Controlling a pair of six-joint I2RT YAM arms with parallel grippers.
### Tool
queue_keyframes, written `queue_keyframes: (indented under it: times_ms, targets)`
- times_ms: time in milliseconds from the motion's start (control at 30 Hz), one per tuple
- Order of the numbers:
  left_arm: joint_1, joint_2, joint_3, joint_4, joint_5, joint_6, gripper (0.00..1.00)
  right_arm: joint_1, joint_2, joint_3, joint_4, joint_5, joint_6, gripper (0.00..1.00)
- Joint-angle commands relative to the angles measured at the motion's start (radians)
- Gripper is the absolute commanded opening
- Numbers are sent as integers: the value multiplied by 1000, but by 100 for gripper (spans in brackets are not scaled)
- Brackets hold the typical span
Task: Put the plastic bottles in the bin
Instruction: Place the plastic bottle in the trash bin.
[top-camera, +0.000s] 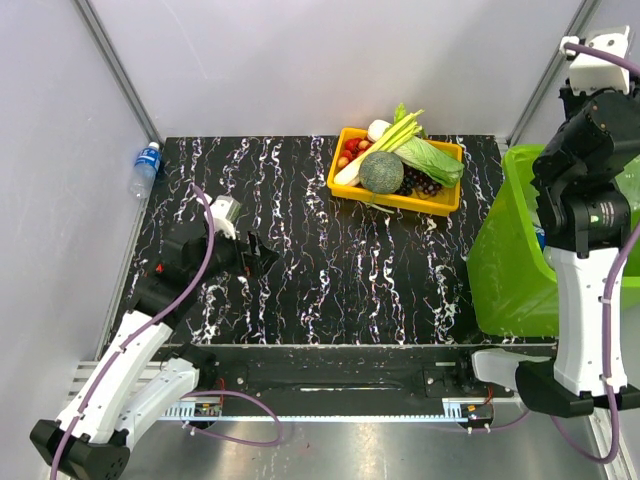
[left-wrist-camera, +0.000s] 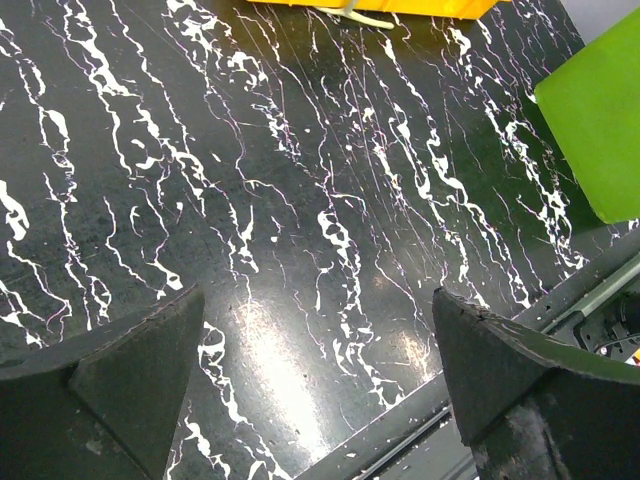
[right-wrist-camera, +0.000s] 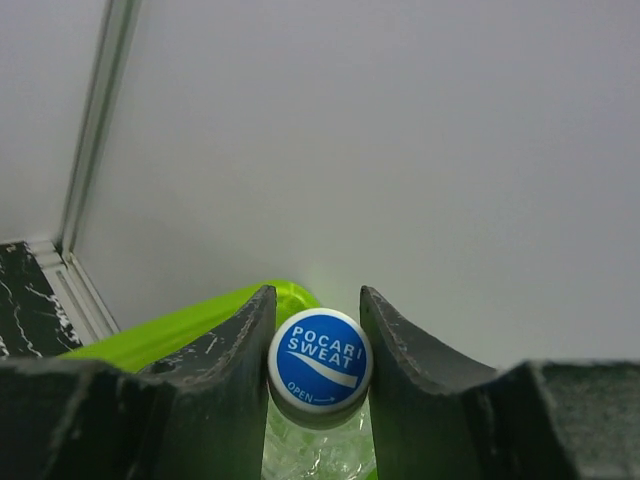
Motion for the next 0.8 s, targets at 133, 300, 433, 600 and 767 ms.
queue_keyframes:
  times_ms: [133,300,433,600,767]
  targets:
    - [-4,-44,33,6,-67,13,99,-114,-78,-166,15,48,52,68]
    - [-9,-35,38,-2,-75,16,99,-119,-86,-189,-20,54,103,87]
    - [-9,-47,38,-2,-98,18,99,-120,-66,-146,-141,-51,238,89]
    - [-9,-32,37,-5,-105,24,99,-120,-54,-111,-298,-266,476,90]
    - [-9,-47,40,-15,-131,29,99,-119,-52,-80,-350,-404,588,86]
